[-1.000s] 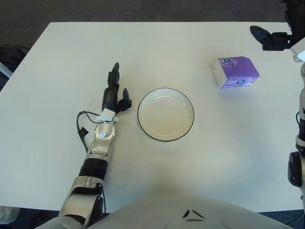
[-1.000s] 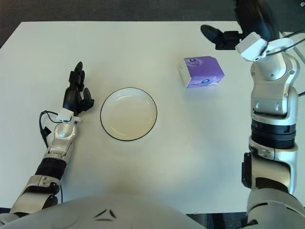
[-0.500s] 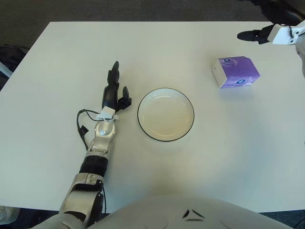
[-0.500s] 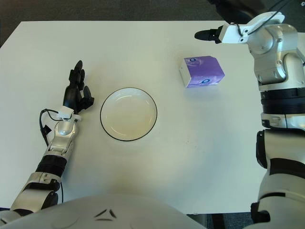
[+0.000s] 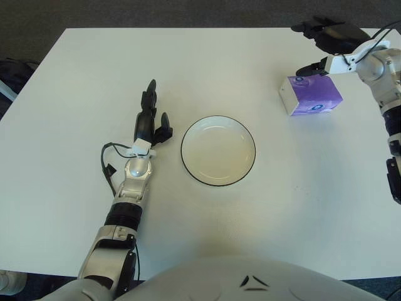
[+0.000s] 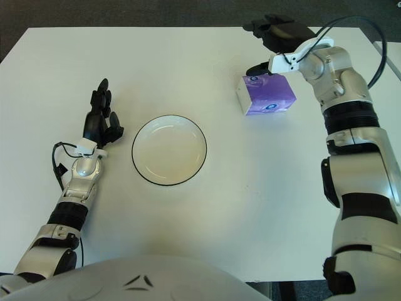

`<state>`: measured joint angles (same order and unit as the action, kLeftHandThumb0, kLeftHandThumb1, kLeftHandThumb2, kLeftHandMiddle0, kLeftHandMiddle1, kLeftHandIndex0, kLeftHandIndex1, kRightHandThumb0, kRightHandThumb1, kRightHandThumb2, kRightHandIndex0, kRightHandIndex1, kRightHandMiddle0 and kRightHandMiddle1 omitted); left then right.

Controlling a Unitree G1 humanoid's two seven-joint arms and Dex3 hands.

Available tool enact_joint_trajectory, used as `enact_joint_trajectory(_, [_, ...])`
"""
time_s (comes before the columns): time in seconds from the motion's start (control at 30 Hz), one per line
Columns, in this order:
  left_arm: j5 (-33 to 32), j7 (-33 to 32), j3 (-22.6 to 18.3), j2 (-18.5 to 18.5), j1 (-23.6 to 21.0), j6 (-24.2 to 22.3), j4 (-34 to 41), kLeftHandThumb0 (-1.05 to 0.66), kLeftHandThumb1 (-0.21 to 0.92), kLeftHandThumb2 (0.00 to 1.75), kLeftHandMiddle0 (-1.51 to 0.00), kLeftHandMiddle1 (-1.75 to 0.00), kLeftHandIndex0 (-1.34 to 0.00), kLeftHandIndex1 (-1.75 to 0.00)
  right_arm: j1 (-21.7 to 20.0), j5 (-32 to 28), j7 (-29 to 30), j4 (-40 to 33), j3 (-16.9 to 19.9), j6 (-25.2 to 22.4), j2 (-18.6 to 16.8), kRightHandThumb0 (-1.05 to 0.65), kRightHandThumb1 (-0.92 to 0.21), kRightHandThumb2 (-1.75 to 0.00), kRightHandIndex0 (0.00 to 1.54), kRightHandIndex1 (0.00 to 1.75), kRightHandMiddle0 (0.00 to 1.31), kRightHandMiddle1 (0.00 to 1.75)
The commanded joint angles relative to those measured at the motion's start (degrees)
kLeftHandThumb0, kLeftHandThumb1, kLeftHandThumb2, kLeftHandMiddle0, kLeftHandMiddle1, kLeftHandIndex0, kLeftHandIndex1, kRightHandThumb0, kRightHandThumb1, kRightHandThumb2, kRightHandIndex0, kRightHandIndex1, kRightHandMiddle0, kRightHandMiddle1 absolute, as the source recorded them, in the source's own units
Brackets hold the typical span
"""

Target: Put the tissue paper into the plate.

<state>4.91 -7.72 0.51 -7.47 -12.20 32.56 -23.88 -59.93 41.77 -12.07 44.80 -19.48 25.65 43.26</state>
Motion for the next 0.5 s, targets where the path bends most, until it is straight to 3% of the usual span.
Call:
enact_joint_trajectory(0.0, [1.3, 0.4, 1.3, 2.1, 10.1, 1.8, -11.5, -0.74, 0.92, 0.94, -0.17, 0.00, 0.00, -0.32, -4.0, 3.8, 2.9, 2.8, -2.9, 1.3, -0.1, -1.05, -0.92, -0.32, 0.00, 0.00, 0.00, 0.01])
enact_joint_trajectory(0.47, [0.9, 0.6, 1.0, 1.8, 11.2, 1.9, -10.7, -0.78, 0.92, 0.93, -0.16, 0.00, 0.00, -0.33, -4.7, 7.9, 4.4, 6.5, -7.9, 2.7, -0.1, -1.05, -0.92, -0.21, 0.00, 0.00, 0.00, 0.00])
